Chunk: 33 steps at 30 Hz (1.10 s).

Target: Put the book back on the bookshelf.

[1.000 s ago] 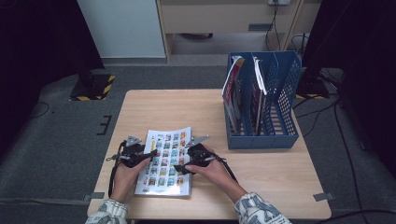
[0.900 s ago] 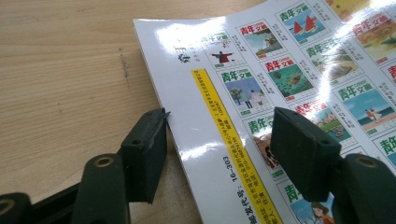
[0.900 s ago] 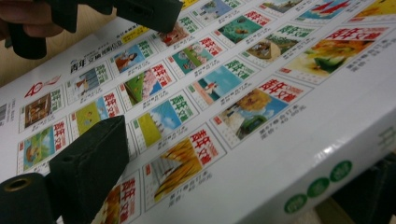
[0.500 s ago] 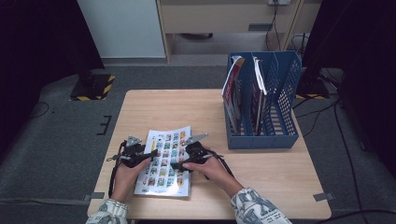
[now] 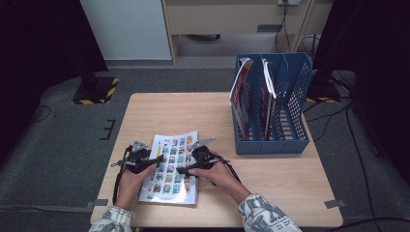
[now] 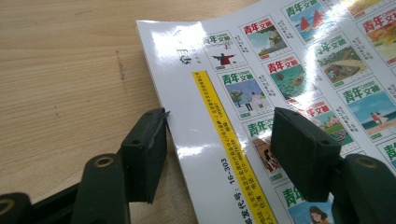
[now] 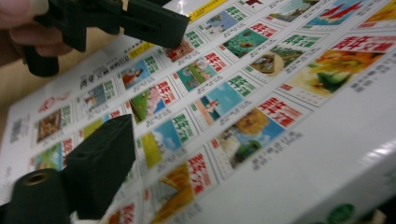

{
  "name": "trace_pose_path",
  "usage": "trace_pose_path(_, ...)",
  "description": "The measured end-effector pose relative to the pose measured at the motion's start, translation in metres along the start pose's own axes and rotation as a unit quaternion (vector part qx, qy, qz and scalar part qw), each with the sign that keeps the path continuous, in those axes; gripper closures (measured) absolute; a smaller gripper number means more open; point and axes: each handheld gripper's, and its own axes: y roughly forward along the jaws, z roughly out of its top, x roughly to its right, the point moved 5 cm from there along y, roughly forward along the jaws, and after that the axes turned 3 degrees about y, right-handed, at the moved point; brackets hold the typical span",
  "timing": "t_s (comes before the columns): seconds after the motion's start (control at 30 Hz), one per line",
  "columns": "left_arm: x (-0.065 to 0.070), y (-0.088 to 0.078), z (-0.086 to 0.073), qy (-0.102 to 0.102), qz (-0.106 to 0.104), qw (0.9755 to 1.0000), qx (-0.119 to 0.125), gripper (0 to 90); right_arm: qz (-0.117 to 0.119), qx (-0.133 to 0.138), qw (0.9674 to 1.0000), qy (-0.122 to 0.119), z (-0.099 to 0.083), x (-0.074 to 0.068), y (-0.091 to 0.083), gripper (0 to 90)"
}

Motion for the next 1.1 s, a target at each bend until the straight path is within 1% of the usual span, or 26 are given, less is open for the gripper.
trace_pose_path(0.03, 0.0, 0.0, 0.0, -0.001, -0.002, 1.0, 0.0, 36.3, -0.003, -0.001, 1.0, -0.007, 0.0, 0.001, -0.001, 19.7)
trace_pose_path(0.1, 0.0, 0.0, 0.0, 0.0, -0.002, 1.0, 0.001, 36.3, 0.002, -0.008, 1.0, 0.0, 0.001, 0.003, -0.003, 23.3)
trace_pose_path(0.17, 0.001, 0.0, 0.0, 0.002, -0.001, 1.0, 0.002, 36.3, 0.003, -0.006, 1.0, 0.002, 0.004, 0.001, -0.005, 24.2)
trace_pose_path(0.27, 0.001, 0.0, 0.0, -0.004, -0.004, 1.0, -0.001, 36.3, 0.004, 0.0, 1.0, -0.007, 0.01, -0.005, -0.008, 24.5)
trace_pose_path(0.37, 0.001, -0.001, 0.0, -0.006, -0.003, 1.0, -0.003, 37.8, 0.003, -0.001, 1.0, -0.008, 0.011, -0.008, -0.008, 23.4)
trace_pose_path(0.43, 0.001, -0.002, 0.001, 0.002, 0.004, 1.0, -0.002, 41.0, 0.006, -0.001, 1.0, -0.001, 0.011, -0.008, -0.006, 23.1)
trace_pose_path(0.5, 0.001, -0.003, 0.001, 0.004, 0.008, 1.0, -0.001, 43.8, 0.011, -0.004, 0.9999, 0.003, 0.012, -0.007, -0.005, 22.4)
trace_pose_path(0.63, 0.0, -0.003, 0.001, 0.0, 0.007, 1.0, -0.001, 44.3, 0.02, -0.014, 0.9996, 0.014, 0.018, -0.008, -0.003, 20.3)
trace_pose_path(0.73, 0.0, -0.003, 0.001, 0.0, 0.009, 1.0, 0.0, 44.2, 0.021, -0.019, 0.9995, 0.016, 0.022, -0.01, -0.004, 20.4)
trace_pose_path(0.87, 0.0, -0.003, 0.001, 0.0, 0.009, 1.0, 0.0, 44.0, 0.016, -0.027, 0.9995, 0.008, 0.023, -0.01, -0.004, 20.3)
trace_pose_path(0.93, 0.0, -0.003, 0.001, -0.001, 0.008, 1.0, -0.001, 44.1, 0.015, -0.027, 0.9995, 0.006, 0.024, -0.01, -0.005, 18.8)
trace_pose_path(1.0, 0.0, -0.003, 0.001, 0.001, 0.007, 1.0, -0.003, 44.3, 0.022, -0.028, 0.9992, 0.018, 0.024, -0.011, -0.005, 14.9)
trace_pose_path(1.07, 0.0, -0.003, 0.001, 0.005, 0.01, 0.9999, -0.003, 45.9, 0.023, -0.029, 0.9991, 0.02, 0.024, -0.011, -0.004, 12.7)
trace_pose_path(1.1, 0.0, -0.004, 0.002, 0.005, 0.011, 0.9999, -0.001, 47.2, 0.023, -0.029, 0.999, 0.026, 0.024, -0.012, -0.003, 12.4)
